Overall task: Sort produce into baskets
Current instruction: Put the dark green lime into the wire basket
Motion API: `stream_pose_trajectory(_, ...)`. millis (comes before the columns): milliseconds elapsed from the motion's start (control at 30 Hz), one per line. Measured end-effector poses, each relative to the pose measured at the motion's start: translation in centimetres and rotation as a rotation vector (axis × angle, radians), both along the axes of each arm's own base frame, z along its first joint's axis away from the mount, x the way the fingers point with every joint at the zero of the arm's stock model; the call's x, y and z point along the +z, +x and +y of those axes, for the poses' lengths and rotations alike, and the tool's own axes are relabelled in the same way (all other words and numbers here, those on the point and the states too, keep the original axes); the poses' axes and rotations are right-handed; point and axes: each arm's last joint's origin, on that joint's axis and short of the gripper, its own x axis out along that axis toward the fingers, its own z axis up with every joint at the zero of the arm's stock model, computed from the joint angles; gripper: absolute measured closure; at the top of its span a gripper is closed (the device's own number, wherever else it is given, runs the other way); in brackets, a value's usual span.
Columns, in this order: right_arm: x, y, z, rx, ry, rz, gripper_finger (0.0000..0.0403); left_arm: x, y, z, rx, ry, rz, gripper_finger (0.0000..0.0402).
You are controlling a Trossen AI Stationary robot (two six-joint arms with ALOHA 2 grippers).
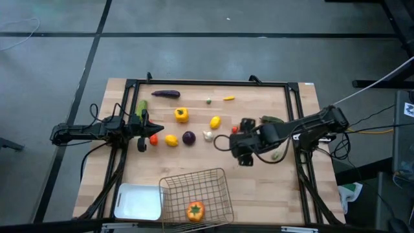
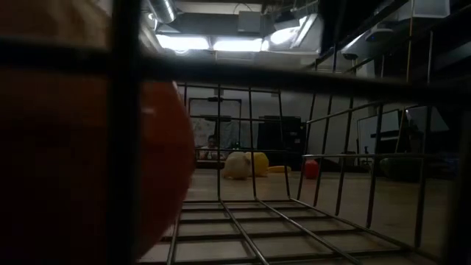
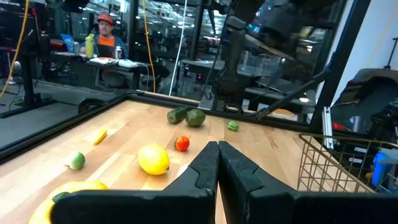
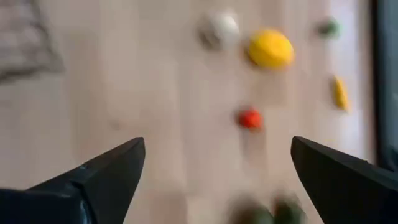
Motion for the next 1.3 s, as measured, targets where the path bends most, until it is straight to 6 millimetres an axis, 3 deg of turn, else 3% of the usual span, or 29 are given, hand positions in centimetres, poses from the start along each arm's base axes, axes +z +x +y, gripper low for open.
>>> stream_pose_trajectory(300,-1.9,-4.9,-4.5,-0.148,-0.031,0.049,0.0004,0.0,0.0,0.0,0.0,0.0,0.0,0.0396)
stream_pose_trajectory(667,-8.2,-9.7,-9.0,-0.326,0.042,0.157,0.0004,0.0,0.0,0.0,0.0,0.0,0.0,0.0396)
stream_pose_trajectory(900,-11.0,-10.7,-10.5,-0.405,0.073,0.208,0.0003,0.0,0.0,0.0,-0.001,0.0,0.0,0.0396)
stream_pose_trajectory(1300,-13.5,-11.4,-11.9,-0.453,0.083,0.196,0.0003,0.0,0.0,0.0,0.0,0.0,0.0,0.0396)
